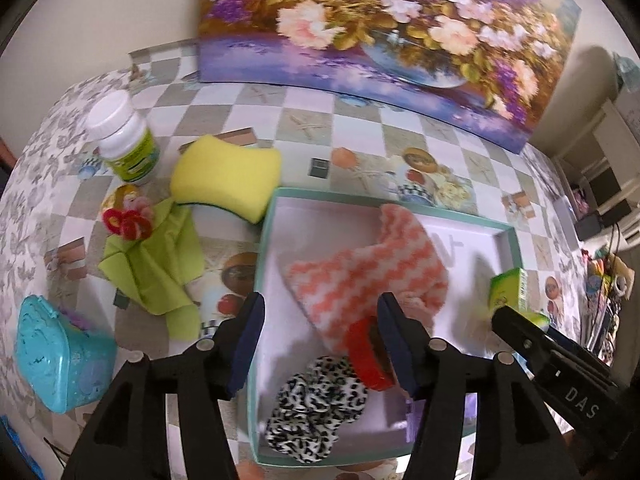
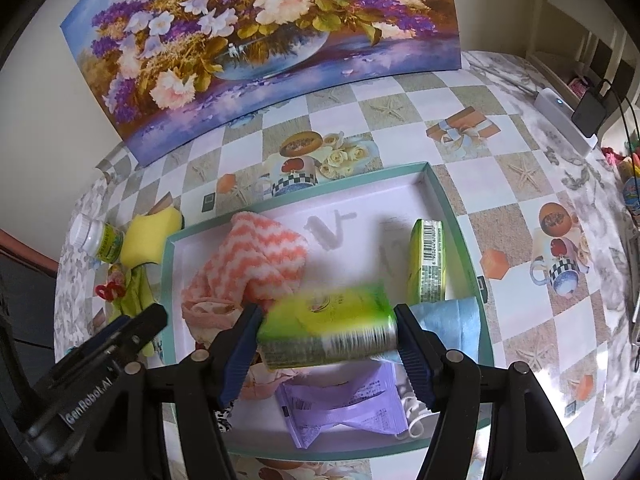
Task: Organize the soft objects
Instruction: 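Open the right gripper to drop the green box into the tray while the left gripper withdraws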
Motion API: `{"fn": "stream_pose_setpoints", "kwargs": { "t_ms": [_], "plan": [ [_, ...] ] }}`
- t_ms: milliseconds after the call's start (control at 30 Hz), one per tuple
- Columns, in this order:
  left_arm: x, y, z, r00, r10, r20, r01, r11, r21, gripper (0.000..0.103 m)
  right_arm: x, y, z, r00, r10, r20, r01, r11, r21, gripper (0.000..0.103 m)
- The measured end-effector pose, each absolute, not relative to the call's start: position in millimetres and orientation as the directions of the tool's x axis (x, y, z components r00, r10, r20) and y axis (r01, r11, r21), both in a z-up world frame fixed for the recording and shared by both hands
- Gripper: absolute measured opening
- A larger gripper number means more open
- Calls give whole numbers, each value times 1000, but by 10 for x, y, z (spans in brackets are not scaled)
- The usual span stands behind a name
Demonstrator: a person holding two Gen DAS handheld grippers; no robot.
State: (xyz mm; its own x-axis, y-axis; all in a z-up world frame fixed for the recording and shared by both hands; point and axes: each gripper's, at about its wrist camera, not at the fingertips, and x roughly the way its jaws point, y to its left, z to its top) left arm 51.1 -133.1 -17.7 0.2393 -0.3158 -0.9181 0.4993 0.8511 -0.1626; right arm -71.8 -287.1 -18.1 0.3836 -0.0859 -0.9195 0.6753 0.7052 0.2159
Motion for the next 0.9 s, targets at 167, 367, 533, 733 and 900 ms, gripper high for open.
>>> {"fn": "stream_pose_setpoints", "kwargs": {
  "t_ms": [167,367,533,733,900],
  "plan": [
    [592,-1243,-191,246,-300,-922,467,870,-159,61,-707,-2864,-148,378,-99,-920,676,708,201,78],
    [663,-1161,-230,247,-277,-929,435,888,-149,71,-685,-2839,-149,362,-112,-926,675,716,178,80],
    [697,-1097,-239,302,-235,-924,408,908,-98,93,-662,-2805,-124,350,-159,-923,668,734,127,103],
    [746,-1043,-251,303,-241,-922,392,913,-110,93,-645,-2780,-114,353,-160,-922,660,741,124,103],
    [747,-1047,-280,293,-228,-928,400,911,-98,93,-637,-2755,-101,342,-167,-925,662,741,111,103]
  ]
}}
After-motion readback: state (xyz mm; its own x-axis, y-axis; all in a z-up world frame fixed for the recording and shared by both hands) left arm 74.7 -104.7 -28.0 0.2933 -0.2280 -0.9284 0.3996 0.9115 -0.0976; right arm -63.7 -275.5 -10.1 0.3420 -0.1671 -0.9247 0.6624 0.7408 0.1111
